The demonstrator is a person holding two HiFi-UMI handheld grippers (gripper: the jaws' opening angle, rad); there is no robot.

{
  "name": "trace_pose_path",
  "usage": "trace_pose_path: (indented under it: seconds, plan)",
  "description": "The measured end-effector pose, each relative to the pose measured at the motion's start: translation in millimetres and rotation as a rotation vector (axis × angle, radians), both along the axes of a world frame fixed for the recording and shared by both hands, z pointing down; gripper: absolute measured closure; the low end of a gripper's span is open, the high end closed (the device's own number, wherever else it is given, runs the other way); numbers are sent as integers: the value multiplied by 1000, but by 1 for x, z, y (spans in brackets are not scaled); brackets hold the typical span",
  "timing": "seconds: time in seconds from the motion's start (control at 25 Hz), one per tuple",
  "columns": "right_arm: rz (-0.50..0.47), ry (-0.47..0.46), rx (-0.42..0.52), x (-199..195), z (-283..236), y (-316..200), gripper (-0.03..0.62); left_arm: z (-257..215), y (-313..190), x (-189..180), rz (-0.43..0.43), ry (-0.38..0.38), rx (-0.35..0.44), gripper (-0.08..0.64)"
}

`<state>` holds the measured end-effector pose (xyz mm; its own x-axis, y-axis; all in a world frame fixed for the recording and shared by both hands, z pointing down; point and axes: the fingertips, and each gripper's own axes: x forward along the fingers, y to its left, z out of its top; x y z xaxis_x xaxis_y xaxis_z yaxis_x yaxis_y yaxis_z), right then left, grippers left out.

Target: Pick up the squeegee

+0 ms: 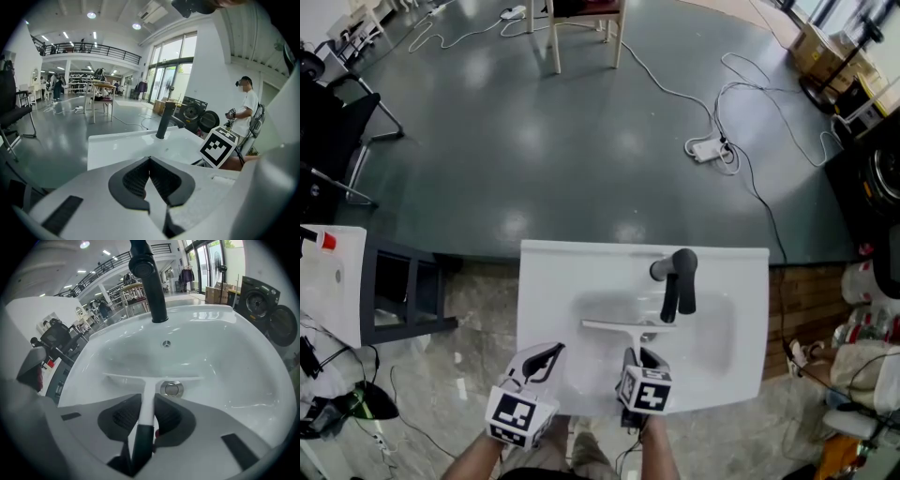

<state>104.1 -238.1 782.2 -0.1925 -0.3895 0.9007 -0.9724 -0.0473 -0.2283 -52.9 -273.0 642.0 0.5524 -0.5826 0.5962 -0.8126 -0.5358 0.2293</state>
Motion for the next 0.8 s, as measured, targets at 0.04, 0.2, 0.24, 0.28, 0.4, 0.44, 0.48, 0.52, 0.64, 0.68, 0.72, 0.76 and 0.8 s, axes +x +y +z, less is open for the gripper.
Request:
trace_pose_path:
  seconds: [0.04,0.2,0.24,0.28,0.4,0.44,0.48,0.52,0.64,0.68,0.72,0.76,0.8]
  plan:
    - [0,3,6,0,-2,-1,506,-2,0,0,1,0,7,558]
    - [11,14,26,4,-11,-1,506,-7,3,-2,0,0,20,558]
    - [12,17,28,5,-13,-1,506,-8,4,-2,-3,0,19,558]
    - [12,20,32,6,-15,-1,507,-10,5,-3,-7,2,14,558]
    - [10,28,57,9,-24,1,507,-16,9,-5,-13,6,29,557]
    - [11,32,64,11,-28,1,508,-19,9,-5,-13,6,44,557]
    - [12,36,75,12,-32,1,508,-22,9,-6,-15,7,52,557]
    - [12,40,87,13,-37,0,507,-25,11,-7,-18,8,54,558]
    - [14,46,103,16,-49,5,507,-35,15,-10,-24,10,77,557]
    - [14,48,111,17,-53,7,508,-39,17,-11,-26,11,84,558]
    - [13,52,121,17,-59,9,507,-43,20,-12,-28,13,86,558]
    - [11,58,131,18,-65,11,507,-47,23,-12,-30,16,89,557]
    - [9,64,143,19,-71,12,506,-52,26,-13,-30,19,100,558]
